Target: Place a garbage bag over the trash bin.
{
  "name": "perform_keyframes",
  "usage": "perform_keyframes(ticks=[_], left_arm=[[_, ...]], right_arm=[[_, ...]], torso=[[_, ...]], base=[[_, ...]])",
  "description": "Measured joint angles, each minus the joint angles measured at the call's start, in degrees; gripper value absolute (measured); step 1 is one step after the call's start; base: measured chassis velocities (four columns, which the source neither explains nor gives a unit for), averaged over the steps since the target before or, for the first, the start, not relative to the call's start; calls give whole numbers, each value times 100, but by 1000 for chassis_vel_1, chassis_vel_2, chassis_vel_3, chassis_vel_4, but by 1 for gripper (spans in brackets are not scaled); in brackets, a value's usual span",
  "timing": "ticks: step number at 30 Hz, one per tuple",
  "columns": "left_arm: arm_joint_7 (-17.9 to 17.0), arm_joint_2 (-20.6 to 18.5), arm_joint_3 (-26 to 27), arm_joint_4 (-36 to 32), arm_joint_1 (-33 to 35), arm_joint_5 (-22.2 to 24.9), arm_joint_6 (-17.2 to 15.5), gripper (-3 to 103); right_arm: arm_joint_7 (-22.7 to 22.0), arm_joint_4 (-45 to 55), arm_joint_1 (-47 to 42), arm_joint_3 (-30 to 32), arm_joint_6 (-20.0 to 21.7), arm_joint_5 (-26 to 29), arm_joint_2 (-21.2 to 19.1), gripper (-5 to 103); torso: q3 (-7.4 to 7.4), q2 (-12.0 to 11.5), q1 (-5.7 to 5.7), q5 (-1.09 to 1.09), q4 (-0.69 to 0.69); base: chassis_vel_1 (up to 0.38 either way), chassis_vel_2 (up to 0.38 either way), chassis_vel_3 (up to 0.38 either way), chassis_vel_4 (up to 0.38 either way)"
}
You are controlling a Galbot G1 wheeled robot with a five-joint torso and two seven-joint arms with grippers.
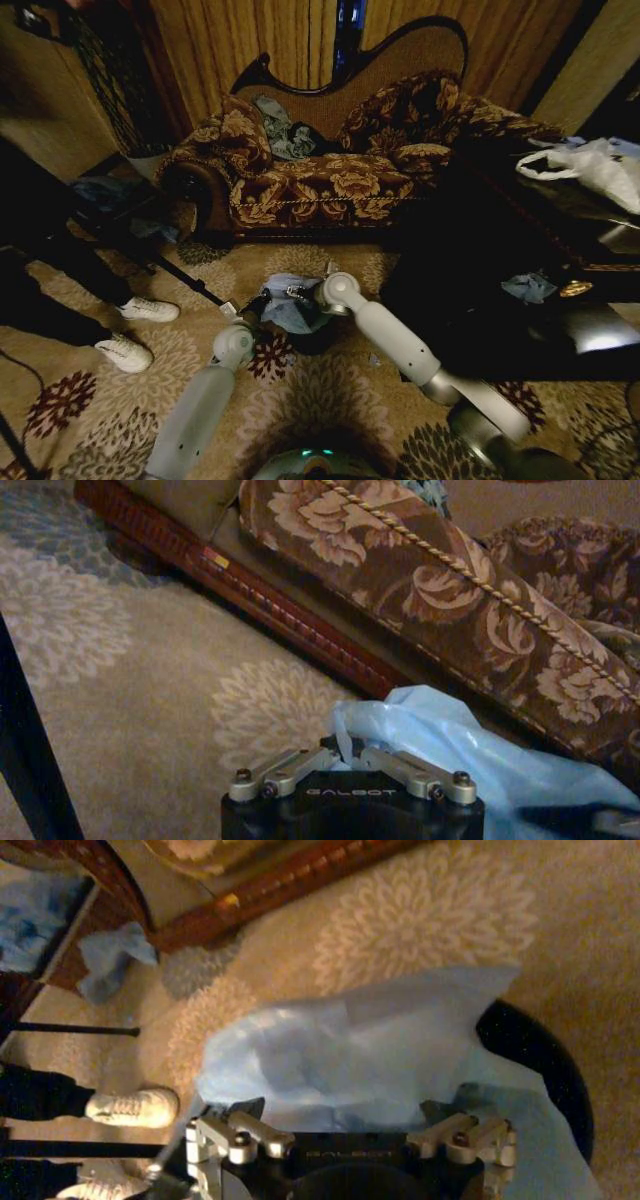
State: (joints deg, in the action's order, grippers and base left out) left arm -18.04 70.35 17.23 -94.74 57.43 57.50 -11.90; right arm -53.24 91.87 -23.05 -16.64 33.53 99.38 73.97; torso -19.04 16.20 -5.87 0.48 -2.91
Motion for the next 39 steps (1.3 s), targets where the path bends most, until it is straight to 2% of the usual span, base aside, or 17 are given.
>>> perform_keyframes(ticks=[6,8,10,14,21,24,26,27,28,29,32,33,37,39], left_arm=[[-1,-9,-14,-27,6,0,1,0],[-1,-14,-21,-33,8,-1,1,0],[-1,-14,-22,-34,12,-6,1,0],[-3,5,-21,-28,35,-42,1,0],[-7,24,-9,-62,89,-78,0,0],[-9,36,16,-75,107,-102,1,0],[-9,40,24,-84,111,-103,1,0],[-9,44,35,-96,116,-105,1,0],[-9,48,45,-103,123,-106,1,0],[-9,48,45,-103,123,-106,1,0],[-5,51,63,-141,171,-117,9,0],[-5,51,63,-141,171,-117,9,0],[4,53,74,-186,235,-132,21,0],[5,52,78,-187,234,-132,24,0]], right_arm=[[-157,758,-37,32,-68,178,-391,100],[-63,1087,-19,96,-67,188,-619,100],[50,1143,36,153,-64,139,-658,100],[473,864,348,275,-55,-378,-438,100],[772,136,596,123,-101,-1087,73,102],[1099,-474,626,-121,-134,-1550,255,87],[1190,-642,626,-204,-129,-1667,264,87],[1309,-861,625,-284,-113,-1836,272,76],[1373,-1005,625,-297,-87,-1944,292,76],[1373,-1005,625,-297,-87,-1944,292,76],[1503,-1384,696,-231,-7,-2180,420,59],[1503,-1384,696,-231,-7,-2180,420,59],[1653,-1647,832,-243,152,-2336,440,37],[1654,-1647,831,-273,188,-2331,411,37]], torso=[[0,0,0,0,0],[0,0,0,0,-2],[0,0,0,0,-2],[0,1,0,1,0],[0,1,0,1,1],[0,1,0,2,1],[0,1,0,2,1],[0,1,0,1,0],[0,1,0,1,-1],[0,1,0,1,-1],[0,1,0,0,-1],[0,1,0,0,-1],[0,1,0,2,1],[0,1,0,1,0]], base=[[0,0,0,0],[0,0,0,0],[0,0,0,0],[0,0,0,0],[0,0,0,0],[0,0,0,0],[0,0,0,0],[0,0,0,0],[0,0,0,0],[0,0,0,0],[0,0,0,0],[0,0,0,0],[0,0,0,0],[0,0,0,0]])
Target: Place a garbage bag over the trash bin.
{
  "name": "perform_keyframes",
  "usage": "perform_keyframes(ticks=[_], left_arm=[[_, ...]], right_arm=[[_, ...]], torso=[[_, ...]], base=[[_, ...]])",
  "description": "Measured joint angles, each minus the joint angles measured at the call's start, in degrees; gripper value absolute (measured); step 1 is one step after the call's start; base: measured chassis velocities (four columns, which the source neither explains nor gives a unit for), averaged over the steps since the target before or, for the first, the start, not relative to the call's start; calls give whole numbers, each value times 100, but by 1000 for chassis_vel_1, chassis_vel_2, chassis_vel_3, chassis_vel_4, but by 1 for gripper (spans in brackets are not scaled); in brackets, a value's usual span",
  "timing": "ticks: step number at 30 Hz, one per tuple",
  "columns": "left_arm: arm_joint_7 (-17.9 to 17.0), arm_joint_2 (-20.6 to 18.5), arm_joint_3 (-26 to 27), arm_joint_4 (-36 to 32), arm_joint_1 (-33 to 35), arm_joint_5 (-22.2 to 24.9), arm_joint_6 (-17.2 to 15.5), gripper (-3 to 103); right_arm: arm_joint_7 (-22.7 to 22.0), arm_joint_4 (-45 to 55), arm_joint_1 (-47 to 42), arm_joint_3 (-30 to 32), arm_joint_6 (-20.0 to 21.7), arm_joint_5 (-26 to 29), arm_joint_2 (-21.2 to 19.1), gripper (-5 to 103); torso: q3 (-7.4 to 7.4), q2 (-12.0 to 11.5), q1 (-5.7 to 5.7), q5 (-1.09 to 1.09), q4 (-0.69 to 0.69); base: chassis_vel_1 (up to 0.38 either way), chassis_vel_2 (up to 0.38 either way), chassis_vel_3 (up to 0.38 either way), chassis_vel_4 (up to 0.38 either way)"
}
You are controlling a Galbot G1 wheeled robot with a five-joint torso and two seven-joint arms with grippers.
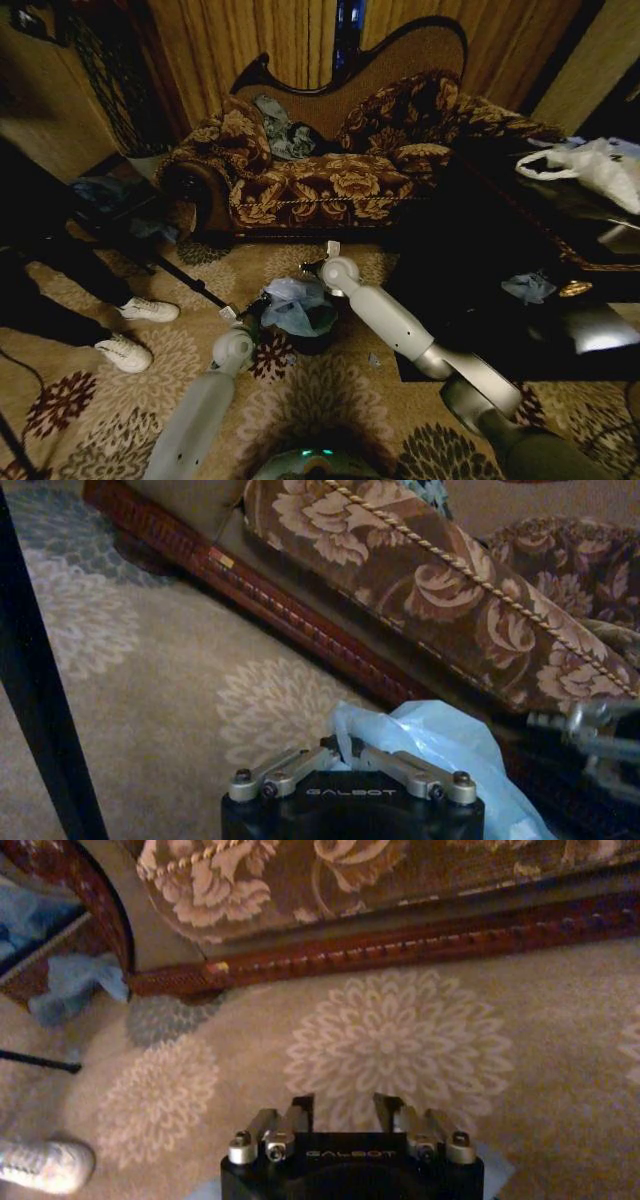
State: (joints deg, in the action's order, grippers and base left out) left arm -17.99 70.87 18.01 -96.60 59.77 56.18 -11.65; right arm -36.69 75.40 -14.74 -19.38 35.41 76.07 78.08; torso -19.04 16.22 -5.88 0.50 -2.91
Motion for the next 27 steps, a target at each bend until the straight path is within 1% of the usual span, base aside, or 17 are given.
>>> perform_keyframes(ticks=[1,2,5,6,8,9,10,13,23,27], left_arm=[[0,-4,4,0,-10,0,2,0],[0,-4,4,0,-10,0,2,0],[2,-20,22,10,-58,14,6,0],[2,-20,22,10,-58,14,6,0],[3,-22,25,14,-59,18,7,0],[3,-22,26,10,-53,19,8,0],[3,-22,26,10,-53,19,8,0],[8,-13,26,-11,-25,21,13,0],[12,4,27,-88,-19,21,44,0],[12,4,43,-110,-13,23,54,0]], right_arm=[[-3,18,-19,-38,48,12,-38,32],[-3,18,-19,-38,48,12,-38,32],[5,18,-127,-123,173,29,-81,16],[5,18,-127,-123,173,29,-81,16],[95,-154,-164,-157,184,-105,-14,5],[147,-252,-174,-162,179,-199,32,2],[147,-252,-174,-162,179,-199,32,2],[318,-540,-180,-160,164,-494,170,1],[521,-1055,-164,-278,169,-800,340,0],[660,-1420,-160,-297,169,-1023,438,0]], torso=[[0,0,0,0,0],[0,0,0,0,0],[0,0,0,-1,0],[0,0,0,-1,0],[0,0,0,-1,0],[0,0,0,-1,0],[0,0,0,-1,0],[0,-2,0,0,0],[0,-1,0,0,0],[0,-1,0,0,0]], base=[[0,0,0,0],[0,0,0,0],[0,0,0,0],[0,0,0,0],[0,0,0,0],[0,0,0,0],[0,0,0,0],[0,0,0,0],[0,0,0,0],[0,0,0,0]])
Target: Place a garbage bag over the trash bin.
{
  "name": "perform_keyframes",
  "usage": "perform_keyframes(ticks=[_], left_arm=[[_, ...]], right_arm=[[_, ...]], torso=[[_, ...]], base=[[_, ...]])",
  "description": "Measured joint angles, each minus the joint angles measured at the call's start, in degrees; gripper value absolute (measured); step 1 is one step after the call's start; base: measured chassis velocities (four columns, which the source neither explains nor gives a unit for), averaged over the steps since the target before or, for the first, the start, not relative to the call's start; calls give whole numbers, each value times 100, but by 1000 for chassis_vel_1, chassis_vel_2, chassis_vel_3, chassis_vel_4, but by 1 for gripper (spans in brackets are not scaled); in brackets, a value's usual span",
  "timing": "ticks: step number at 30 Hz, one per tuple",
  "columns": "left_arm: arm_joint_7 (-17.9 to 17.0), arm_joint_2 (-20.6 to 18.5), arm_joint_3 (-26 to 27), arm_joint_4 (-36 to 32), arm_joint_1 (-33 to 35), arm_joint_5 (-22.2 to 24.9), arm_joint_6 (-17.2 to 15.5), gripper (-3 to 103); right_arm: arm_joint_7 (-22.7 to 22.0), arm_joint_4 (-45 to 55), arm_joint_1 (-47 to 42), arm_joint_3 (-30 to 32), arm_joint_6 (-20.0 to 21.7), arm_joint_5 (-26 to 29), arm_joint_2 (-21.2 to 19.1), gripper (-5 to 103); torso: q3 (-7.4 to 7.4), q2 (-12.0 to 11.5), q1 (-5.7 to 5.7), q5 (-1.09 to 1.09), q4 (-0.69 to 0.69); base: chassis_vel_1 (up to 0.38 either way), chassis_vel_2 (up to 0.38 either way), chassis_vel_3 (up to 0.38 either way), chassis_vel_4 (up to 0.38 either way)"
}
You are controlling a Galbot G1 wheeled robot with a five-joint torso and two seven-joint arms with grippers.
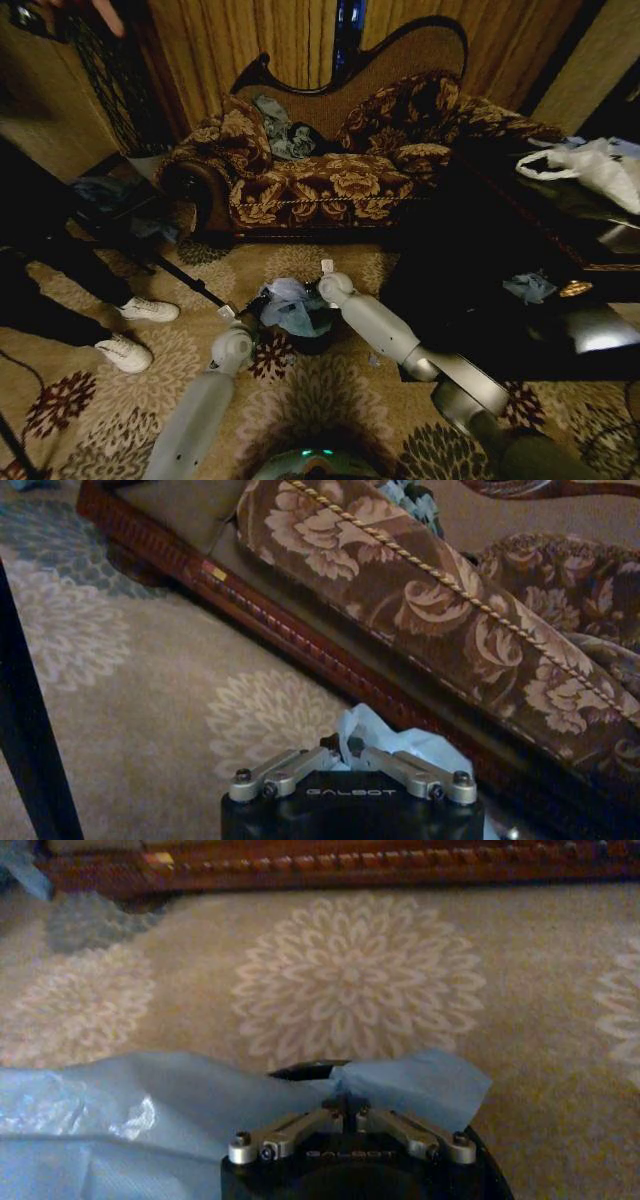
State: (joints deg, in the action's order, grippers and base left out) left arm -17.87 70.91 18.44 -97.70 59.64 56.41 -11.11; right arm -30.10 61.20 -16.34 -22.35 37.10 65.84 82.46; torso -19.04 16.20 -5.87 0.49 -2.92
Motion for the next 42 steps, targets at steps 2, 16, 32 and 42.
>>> perform_keyframes(ticks=[2,16,32,42], left_arm=[[0,0,1,-2,9,1,6,0],[7,27,5,-16,6,0,44,0],[-2,19,-23,-118,33,2,68,0],[-3,-7,-76,22,3,-19,77,0]], right_arm=[[31,-109,-2,-6,-4,-63,30,0],[266,-978,-124,-92,-325,-477,401,0],[-186,-304,-228,39,-485,-147,284,12],[-1065,1443,-250,-69,-416,284,-484,49]], torso=[[0,0,0,0,0],[0,0,0,0,0],[0,0,0,0,1],[0,1,0,-1,0]], base=[[0,0,0,0],[0,0,0,0],[0,0,0,0],[0,0,0,0]])
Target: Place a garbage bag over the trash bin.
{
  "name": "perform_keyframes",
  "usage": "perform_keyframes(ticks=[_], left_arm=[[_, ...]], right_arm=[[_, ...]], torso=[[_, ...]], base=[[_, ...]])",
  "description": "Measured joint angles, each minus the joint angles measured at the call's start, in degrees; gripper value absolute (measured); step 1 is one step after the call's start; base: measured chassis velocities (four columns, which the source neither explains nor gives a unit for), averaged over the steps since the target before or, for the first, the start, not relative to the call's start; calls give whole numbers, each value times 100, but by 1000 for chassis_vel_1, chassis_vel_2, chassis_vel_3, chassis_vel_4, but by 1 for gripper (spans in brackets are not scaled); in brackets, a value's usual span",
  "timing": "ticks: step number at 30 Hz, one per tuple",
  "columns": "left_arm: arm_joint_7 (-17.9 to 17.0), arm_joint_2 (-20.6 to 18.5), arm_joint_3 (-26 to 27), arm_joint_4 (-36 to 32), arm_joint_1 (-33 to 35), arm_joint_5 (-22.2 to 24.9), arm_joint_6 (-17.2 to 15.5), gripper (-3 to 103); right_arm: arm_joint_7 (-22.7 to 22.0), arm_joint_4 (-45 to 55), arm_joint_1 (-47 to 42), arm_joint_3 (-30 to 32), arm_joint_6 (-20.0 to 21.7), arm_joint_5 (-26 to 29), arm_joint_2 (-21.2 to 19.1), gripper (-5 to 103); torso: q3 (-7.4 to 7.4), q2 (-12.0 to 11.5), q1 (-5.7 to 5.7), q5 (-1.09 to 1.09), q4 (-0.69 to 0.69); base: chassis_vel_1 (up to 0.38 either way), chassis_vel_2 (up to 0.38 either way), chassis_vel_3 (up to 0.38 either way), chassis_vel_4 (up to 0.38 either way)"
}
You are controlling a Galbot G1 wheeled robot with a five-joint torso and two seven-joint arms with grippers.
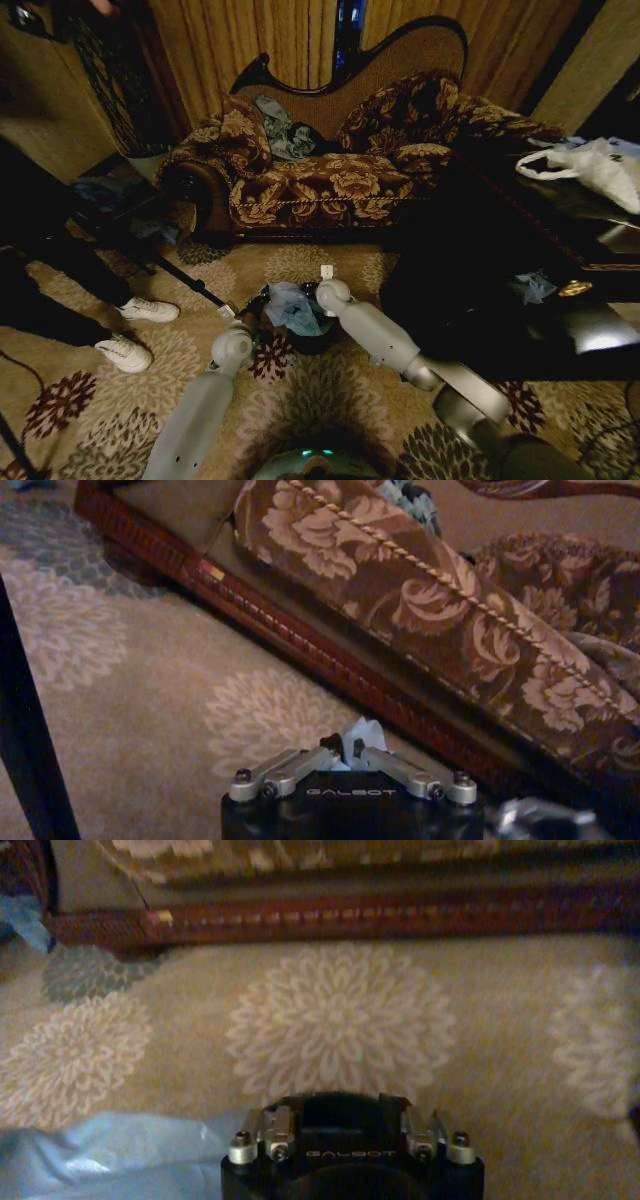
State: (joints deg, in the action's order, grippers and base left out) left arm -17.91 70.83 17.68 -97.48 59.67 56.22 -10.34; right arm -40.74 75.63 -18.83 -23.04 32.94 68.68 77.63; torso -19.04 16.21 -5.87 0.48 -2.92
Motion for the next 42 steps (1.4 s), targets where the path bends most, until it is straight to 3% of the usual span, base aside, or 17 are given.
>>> perform_keyframes(ticks=[1,4,10,13,16,21,25,30,35,37,38,40,42], left_arm=[[0,0,0,0,0,0,0,0],[-3,0,-12,96,-10,-16,18,0],[2,-8,-21,145,-32,-18,21,0],[5,-4,-31,176,-65,-18,21,0],[5,2,-38,196,-79,-18,21,0],[12,23,-45,205,-86,-17,21,0],[20,27,-40,198,-59,-17,21,0],[41,33,-33,180,-23,-19,21,0],[68,48,-23,171,10,-23,27,0],[76,49,-15,164,33,-26,37,0],[76,49,-15,164,33,-26,37,0],[90,48,-9,149,57,-29,42,0],[93,48,-7,142,67,-31,45,0]], right_arm=[[0,0,0,0,0,0,0,49],[-306,728,-25,3,46,226,-301,65],[-243,1412,-115,-95,119,359,-700,82],[-285,1826,-243,-390,233,586,-919,97],[-298,1931,-322,-561,273,581,-958,99],[-22,1691,-528,-894,238,-198,-754,100],[140,1387,-462,-881,194,-465,-549,103],[300,1165,-278,-855,149,-630,-488,95],[536,866,-193,-825,110,-815,-432,79],[664,704,-190,-827,77,-936,-406,68],[664,704,-190,-827,77,-936,-406,68],[776,559,-196,-829,25,-1068,-371,57],[824,494,-197,-825,-9,-1144,-352,57]], torso=[[0,0,0,0,0],[0,0,0,1,0],[0,0,0,1,0],[0,0,0,0,0],[0,0,0,1,0],[0,0,0,0,0],[0,0,0,1,1],[0,0,0,1,1],[0,0,0,1,1],[0,0,0,1,1],[0,0,0,1,1],[0,0,0,1,0],[0,0,0,1,0]], base=[[0,0,0,0],[0,0,0,0],[0,0,0,0],[0,0,0,0],[0,0,0,0],[0,0,0,0],[0,0,0,0],[0,0,0,0],[0,0,0,0],[0,0,0,0],[0,0,0,0],[0,0,0,0],[0,0,0,0]])
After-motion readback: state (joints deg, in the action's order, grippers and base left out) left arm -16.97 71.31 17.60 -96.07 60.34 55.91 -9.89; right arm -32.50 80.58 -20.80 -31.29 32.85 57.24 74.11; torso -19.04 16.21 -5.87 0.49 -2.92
